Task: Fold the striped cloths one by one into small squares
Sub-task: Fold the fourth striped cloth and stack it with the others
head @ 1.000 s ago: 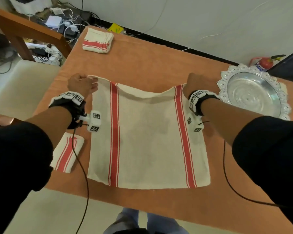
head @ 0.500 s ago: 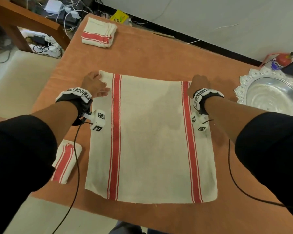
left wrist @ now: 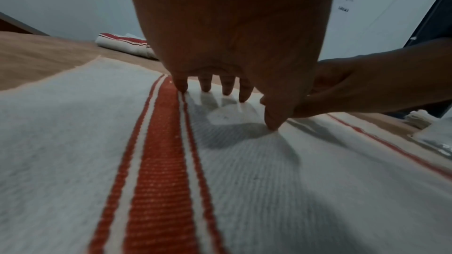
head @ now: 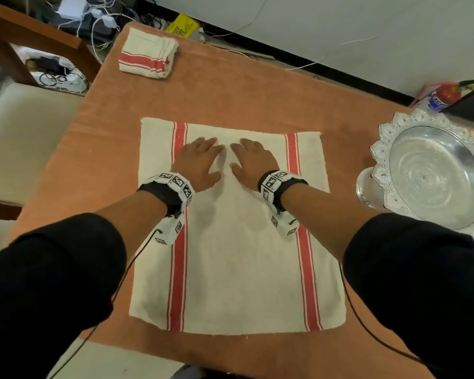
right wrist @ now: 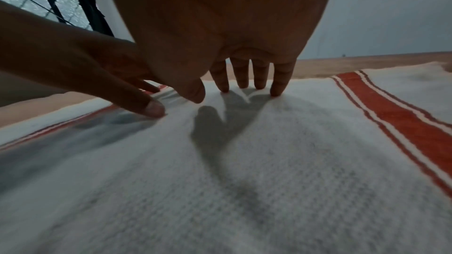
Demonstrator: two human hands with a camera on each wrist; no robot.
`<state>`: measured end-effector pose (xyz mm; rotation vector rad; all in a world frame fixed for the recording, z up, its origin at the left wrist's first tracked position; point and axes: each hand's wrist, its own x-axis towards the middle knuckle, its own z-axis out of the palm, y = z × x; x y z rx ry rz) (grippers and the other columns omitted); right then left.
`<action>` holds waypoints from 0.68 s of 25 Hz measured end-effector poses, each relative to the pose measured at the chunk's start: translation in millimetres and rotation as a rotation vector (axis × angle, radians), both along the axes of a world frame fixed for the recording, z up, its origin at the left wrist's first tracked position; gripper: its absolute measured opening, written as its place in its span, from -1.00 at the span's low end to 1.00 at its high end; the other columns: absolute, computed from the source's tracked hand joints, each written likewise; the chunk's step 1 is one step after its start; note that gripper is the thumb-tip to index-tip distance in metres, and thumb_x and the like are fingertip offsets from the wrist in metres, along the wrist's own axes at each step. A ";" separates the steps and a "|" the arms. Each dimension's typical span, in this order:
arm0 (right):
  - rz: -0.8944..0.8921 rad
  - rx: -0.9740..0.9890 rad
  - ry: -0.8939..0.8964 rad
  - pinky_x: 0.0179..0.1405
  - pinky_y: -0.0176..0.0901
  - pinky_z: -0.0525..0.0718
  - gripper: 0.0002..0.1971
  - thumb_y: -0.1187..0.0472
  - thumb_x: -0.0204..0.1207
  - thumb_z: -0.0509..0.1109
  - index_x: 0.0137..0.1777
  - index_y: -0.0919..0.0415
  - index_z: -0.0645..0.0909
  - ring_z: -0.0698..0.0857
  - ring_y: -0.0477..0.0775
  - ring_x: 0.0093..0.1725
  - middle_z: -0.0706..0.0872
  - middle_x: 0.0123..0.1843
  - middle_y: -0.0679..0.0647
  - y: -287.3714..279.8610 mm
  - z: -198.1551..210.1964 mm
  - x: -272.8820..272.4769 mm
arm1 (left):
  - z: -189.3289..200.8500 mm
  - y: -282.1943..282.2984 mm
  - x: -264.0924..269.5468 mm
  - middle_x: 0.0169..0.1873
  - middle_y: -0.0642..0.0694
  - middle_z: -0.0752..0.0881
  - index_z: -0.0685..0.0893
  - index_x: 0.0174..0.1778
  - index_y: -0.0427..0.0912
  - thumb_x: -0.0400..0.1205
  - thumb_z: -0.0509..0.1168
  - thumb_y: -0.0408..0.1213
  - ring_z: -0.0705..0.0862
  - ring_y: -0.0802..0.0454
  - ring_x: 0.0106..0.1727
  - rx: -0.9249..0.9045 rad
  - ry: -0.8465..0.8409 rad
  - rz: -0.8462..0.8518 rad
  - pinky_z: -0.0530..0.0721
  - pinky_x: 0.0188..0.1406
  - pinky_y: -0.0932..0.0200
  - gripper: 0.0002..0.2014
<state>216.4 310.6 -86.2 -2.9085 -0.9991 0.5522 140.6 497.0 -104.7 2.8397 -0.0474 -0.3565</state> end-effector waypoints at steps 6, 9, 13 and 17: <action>-0.140 0.003 -0.060 0.55 0.29 0.46 -0.40 -0.08 0.71 0.20 0.72 0.02 0.26 0.25 0.36 0.71 0.21 0.77 0.21 -57.8 -18.6 29.8 | -5.0 41.7 -6.6 0.83 -0.08 0.01 0.10 0.81 0.13 0.60 0.22 0.42 0.02 -0.24 0.83 0.068 0.021 0.202 0.07 0.77 -0.33 -0.10; -0.316 0.007 -0.110 0.56 0.32 0.46 -0.40 -0.06 0.70 0.19 0.72 0.03 0.23 0.27 0.41 0.69 0.22 0.76 0.24 -96.2 -22.5 43.5 | -4.9 69.8 -13.1 0.84 -0.11 -0.03 0.01 0.82 0.12 0.58 0.15 0.49 0.01 -0.27 0.83 0.094 0.040 0.292 0.09 0.76 -0.32 -0.04; -0.430 0.004 -0.052 0.66 0.33 0.30 -0.36 -0.04 0.71 0.17 0.75 0.08 0.14 0.16 0.44 0.73 0.15 0.78 0.30 -110.1 -23.3 48.0 | 0.7 79.8 -9.6 0.84 -0.15 -0.09 -0.04 0.83 0.06 0.59 0.19 0.47 -0.04 -0.29 0.83 0.115 0.127 0.277 0.09 0.77 -0.33 0.00; -0.395 -0.050 -0.058 0.62 0.31 0.35 -0.31 -0.10 0.71 0.18 0.77 0.11 0.11 0.21 0.40 0.72 0.15 0.78 0.28 -90.3 -8.7 33.6 | 14.1 52.8 -6.0 0.81 -0.27 0.07 0.15 0.80 -0.18 0.60 0.35 0.30 0.04 -0.35 0.81 0.065 0.090 0.268 0.17 0.75 -0.36 -0.02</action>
